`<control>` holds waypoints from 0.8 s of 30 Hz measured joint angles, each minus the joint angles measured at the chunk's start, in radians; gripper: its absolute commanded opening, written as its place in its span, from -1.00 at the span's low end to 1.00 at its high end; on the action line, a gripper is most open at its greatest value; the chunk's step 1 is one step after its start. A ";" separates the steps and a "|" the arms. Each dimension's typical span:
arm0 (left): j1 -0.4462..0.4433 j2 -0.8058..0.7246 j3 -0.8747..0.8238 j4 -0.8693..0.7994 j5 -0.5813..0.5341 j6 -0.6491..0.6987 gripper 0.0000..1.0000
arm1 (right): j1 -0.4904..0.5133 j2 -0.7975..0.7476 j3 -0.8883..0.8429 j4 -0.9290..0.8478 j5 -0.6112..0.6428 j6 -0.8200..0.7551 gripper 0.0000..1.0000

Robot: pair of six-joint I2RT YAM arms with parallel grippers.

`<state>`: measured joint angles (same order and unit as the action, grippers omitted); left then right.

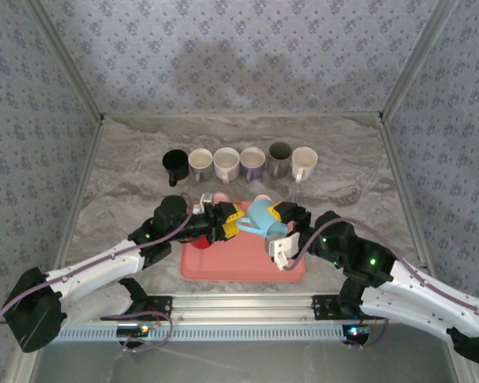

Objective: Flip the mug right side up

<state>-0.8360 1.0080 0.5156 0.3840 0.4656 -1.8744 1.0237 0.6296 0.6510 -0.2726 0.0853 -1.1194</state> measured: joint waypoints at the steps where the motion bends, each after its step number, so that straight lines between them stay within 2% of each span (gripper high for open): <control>1: -0.002 0.000 0.000 0.000 -0.003 0.000 -0.24 | 0.000 0.002 -0.002 0.000 0.002 0.000 -0.74; 10: -0.017 0.000 0.016 -0.021 -0.011 0.007 -0.33 | 0.002 0.008 -0.022 0.016 0.010 0.001 -0.75; 19: -0.025 0.008 0.028 -0.026 -0.026 0.007 -0.35 | 0.003 0.024 -0.032 0.057 0.020 0.004 -0.78; 22: -0.028 0.014 0.035 -0.029 -0.033 0.015 -0.50 | 0.005 0.031 -0.033 0.072 0.029 0.004 -0.78; 24: -0.031 0.015 0.038 -0.040 -0.038 0.016 -0.78 | 0.005 0.033 -0.034 0.078 0.033 0.003 -0.78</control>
<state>-0.8665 1.0233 0.5533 0.3443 0.4274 -1.8580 1.0286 0.6628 0.6174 -0.1944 0.1184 -1.1164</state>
